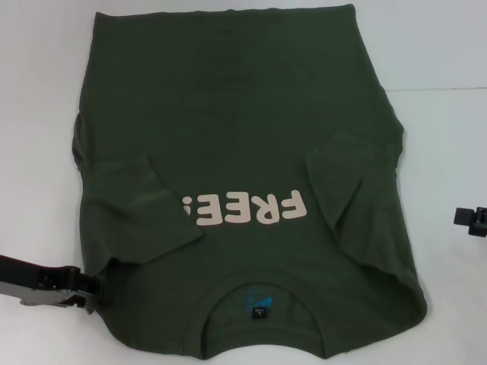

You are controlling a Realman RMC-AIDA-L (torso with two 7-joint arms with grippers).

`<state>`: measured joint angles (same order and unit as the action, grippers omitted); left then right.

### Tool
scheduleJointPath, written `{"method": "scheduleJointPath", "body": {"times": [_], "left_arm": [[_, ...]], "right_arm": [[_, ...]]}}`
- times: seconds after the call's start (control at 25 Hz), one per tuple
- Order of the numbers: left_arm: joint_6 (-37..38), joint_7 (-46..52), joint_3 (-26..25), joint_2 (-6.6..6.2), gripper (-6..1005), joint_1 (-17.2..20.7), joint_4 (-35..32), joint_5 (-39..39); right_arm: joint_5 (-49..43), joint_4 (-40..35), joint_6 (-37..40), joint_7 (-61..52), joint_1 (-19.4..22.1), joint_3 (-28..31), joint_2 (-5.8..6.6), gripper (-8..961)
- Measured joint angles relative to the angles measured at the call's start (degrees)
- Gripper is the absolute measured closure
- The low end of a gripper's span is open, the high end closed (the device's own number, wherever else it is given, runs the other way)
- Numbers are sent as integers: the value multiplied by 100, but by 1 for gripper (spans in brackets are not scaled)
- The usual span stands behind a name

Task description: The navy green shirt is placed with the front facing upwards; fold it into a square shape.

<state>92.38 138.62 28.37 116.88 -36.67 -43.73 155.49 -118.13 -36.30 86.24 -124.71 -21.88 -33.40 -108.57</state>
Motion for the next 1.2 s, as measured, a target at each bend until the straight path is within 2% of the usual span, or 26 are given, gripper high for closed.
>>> {"method": "scheduleJointPath", "body": {"times": [0.28, 0.48, 0.72, 0.88, 1.0, 1.2], "left_arm": [[-1, -56, 12, 1, 765, 4, -18, -2], [0, -110, -30, 1, 822, 12, -37, -15], [1, -163, -5, 5, 890, 16, -56, -19], [6, -218, 8, 14, 892, 4, -57, -19], [14, -251, 3, 6, 900, -7, -57, -19], [58, -320, 10, -15, 918, -38, -57, -122]], "right_arm": [[1, 0, 26, -3, 0, 0, -11, 267], [-243, -44, 137, -283, -100, -85, 76, 268], [-1188, -83, 596, -1062, -539, -88, 298, 270], [-1818, -85, 955, -1557, -846, -89, 423, 270], [-2098, -85, 1224, -1825, -1022, -97, 462, 269], [-2451, -55, 1293, -2190, -1197, -134, 450, 269]]}}
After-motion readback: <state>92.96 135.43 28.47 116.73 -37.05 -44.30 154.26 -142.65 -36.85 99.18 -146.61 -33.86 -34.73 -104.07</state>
